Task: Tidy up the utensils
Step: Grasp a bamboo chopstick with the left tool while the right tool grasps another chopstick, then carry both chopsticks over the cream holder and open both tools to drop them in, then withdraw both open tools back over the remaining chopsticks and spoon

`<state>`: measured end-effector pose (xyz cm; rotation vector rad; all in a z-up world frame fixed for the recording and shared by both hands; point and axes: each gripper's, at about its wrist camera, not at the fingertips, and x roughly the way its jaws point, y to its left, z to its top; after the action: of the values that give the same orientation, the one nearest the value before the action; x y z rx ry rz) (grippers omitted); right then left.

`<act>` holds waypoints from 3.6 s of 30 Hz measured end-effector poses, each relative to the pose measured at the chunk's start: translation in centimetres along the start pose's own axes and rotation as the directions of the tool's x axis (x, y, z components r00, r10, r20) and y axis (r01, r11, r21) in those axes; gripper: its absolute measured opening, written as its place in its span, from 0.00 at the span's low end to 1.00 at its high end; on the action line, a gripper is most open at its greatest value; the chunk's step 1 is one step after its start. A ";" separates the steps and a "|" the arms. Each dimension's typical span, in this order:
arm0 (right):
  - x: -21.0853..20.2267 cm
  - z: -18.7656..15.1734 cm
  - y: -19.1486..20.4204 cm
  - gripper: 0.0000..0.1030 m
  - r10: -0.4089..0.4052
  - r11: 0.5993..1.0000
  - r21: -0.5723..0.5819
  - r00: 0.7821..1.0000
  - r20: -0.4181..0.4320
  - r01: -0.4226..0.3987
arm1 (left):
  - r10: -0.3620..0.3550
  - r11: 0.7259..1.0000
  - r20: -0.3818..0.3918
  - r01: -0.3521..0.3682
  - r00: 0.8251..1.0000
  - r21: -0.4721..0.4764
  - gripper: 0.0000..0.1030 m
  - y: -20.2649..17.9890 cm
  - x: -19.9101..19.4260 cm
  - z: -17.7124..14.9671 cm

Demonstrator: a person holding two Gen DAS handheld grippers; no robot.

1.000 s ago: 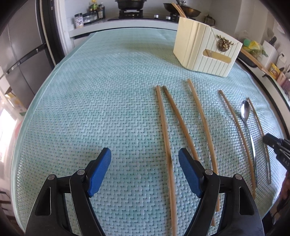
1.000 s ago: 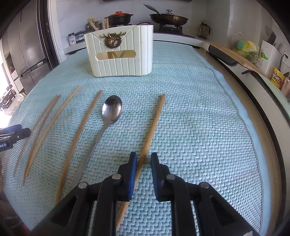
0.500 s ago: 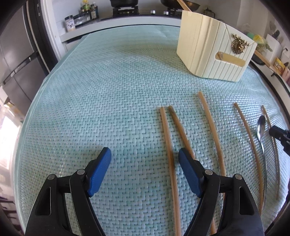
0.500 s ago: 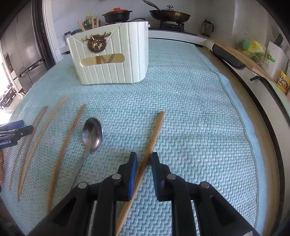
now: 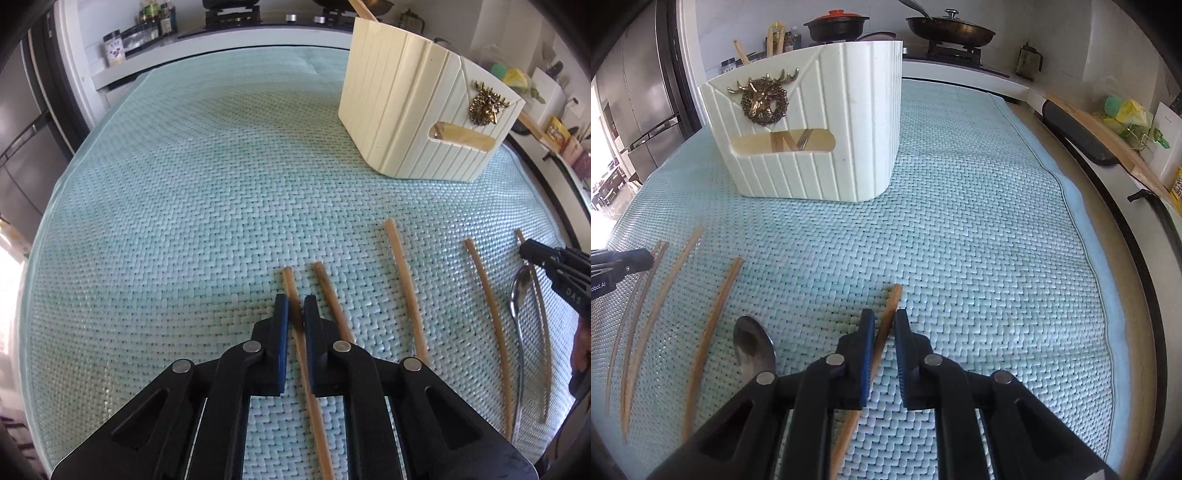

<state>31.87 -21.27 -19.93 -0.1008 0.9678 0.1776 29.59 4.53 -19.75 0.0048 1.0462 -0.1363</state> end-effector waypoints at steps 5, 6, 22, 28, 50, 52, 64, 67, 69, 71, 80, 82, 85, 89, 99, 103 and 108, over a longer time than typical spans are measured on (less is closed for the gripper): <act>-0.5 0.2 -1.3 0.07 0.060 0.996 0.067 0.998 0.030 -0.062 | -0.044 0.998 0.023 0.045 0.999 -0.037 0.04 0.4 -0.6 0.0; -1.0 0.2 -1.5 0.06 0.074 0.994 0.077 0.996 0.044 -0.077 | -0.045 0.998 0.035 0.046 0.998 -0.041 0.04 0.5 -1.0 0.1; -12.7 -1.0 -3.8 0.06 0.202 0.956 0.153 0.941 0.272 -0.249 | -0.094 0.991 0.255 0.115 0.962 -0.069 0.04 1.5 -11.8 0.3; -16.9 -1.7 -3.4 0.06 0.216 0.951 0.138 0.911 0.350 -0.278 | -0.117 0.988 0.321 0.142 0.940 -0.058 0.04 1.6 -15.1 -0.1; -25.1 -1.5 0.9 0.06 0.180 0.980 -0.026 0.818 0.546 -0.198 | -0.208 0.965 0.458 0.258 0.864 -0.049 0.03 1.1 -20.7 0.3; -25.6 -1.2 1.2 0.06 0.179 0.981 -0.038 0.812 0.556 -0.191 | -0.215 0.963 0.467 0.265 0.858 -0.042 0.03 0.9 -21.1 0.7; -27.4 3.8 1.6 0.06 0.158 0.987 -0.091 0.771 0.617 -0.130 | -0.236 0.960 0.535 0.280 0.811 0.000 0.03 0.9 -24.0 5.6; -27.6 6.0 1.6 0.06 0.154 0.988 -0.102 0.762 0.630 -0.115 | -0.233 0.962 0.561 0.273 0.795 0.012 0.03 0.5 -24.8 7.9; -27.8 7.5 1.6 0.06 0.148 0.989 -0.109 0.752 0.642 -0.102 | -0.234 0.961 0.576 0.275 0.783 0.017 0.03 0.4 -25.2 9.5; -27.9 9.2 1.6 0.06 0.139 0.990 -0.115 0.741 0.656 -0.084 | -0.232 0.961 0.590 0.276 0.773 0.017 0.03 0.2 -25.3 11.3; -25.1 17.5 1.6 0.06 0.134 0.990 -0.118 0.724 0.677 -0.072 | -0.221 0.962 0.609 0.272 0.762 0.010 0.03 -1.5 -22.7 18.1; -23.2 18.9 1.6 0.06 0.151 0.988 -0.123 0.745 0.650 -0.093 | -0.220 0.961 0.589 0.275 0.778 -0.004 0.03 -1.9 -21.0 19.2; -19.6 20.3 1.8 0.06 0.179 0.984 -0.125 0.789 0.587 -0.131 | -0.218 0.960 0.545 0.279 0.810 -0.030 0.03 -2.3 -17.9 20.4; -14.3 21.5 2.6 0.06 0.208 0.978 -0.137 0.846 0.490 -0.161 | -0.208 0.961 0.461 0.268 0.863 -0.067 0.03 -2.5 -13.2 21.3; -3.5 23.5 4.3 0.07 0.270 0.962 -0.109 0.929 0.254 -0.250 | -0.182 0.972 0.310 0.217 0.933 -0.084 0.05 -2.9 -6.0 21.6; -2.0 23.7 4.4 0.26 0.258 0.966 -0.087 0.939 0.228 -0.245 | -0.177 0.970 0.320 0.220 0.931 -0.104 0.52 -2.4 -6.4 21.3; -4.2 22.9 3.9 0.55 0.252 0.968 -0.066 0.919 0.303 -0.243 | -0.159 0.975 0.364 0.204 0.918 -0.087 0.64 -1.5 -9.3 20.1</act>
<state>47.33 -14.14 -3.54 0.0260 0.6610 0.4280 42.11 2.74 -1.55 -0.2243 0.6889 -0.2325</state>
